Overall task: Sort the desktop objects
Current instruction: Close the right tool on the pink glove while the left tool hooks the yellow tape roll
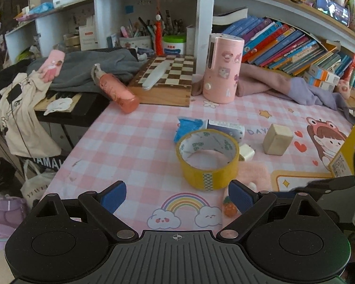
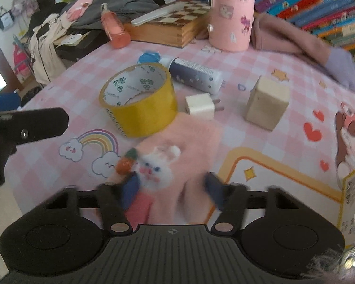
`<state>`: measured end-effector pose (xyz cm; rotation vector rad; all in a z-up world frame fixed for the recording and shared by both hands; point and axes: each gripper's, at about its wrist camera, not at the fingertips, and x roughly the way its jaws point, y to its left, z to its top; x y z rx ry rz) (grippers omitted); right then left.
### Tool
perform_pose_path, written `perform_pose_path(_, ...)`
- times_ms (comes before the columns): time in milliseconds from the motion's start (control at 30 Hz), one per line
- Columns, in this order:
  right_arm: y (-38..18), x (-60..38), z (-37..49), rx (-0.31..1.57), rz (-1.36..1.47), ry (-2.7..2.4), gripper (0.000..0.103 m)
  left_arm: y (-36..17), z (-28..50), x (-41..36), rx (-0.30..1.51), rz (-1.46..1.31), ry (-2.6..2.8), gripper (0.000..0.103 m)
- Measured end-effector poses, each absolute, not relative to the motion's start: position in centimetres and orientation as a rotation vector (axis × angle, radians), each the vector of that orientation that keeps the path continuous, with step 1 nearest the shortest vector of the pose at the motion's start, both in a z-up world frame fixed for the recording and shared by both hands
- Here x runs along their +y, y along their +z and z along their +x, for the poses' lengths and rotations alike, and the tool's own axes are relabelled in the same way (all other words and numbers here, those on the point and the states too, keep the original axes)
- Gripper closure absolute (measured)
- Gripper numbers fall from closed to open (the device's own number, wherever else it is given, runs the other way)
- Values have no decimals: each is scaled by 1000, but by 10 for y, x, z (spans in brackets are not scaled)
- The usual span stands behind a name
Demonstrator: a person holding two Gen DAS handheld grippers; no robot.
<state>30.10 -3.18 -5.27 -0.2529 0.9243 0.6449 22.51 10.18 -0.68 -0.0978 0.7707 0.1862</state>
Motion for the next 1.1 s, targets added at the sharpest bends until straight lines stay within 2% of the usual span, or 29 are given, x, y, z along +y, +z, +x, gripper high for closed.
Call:
perform_pose_path(33, -52, -33, 301, 924, -242, 655, 80, -7, 227, 100, 772, -95, 179, 8)
perform_pose_path(100, -51, -36, 301, 927, -235, 667, 91, -8, 231, 97, 772, -90, 162, 8)
perform_pose_path(133, -50, -37, 300, 923, -237, 663, 92, -8, 234, 95, 771, -87, 151, 8)
perform_pose_path(600, -38, -109, 312, 912, -104, 440, 94, -15, 276, 70, 757, -49, 35, 8)
perform_pose_path(1100, -39, -106, 319, 916, -137, 516, 94, -52, 325, 74, 849, 52, 42, 6)
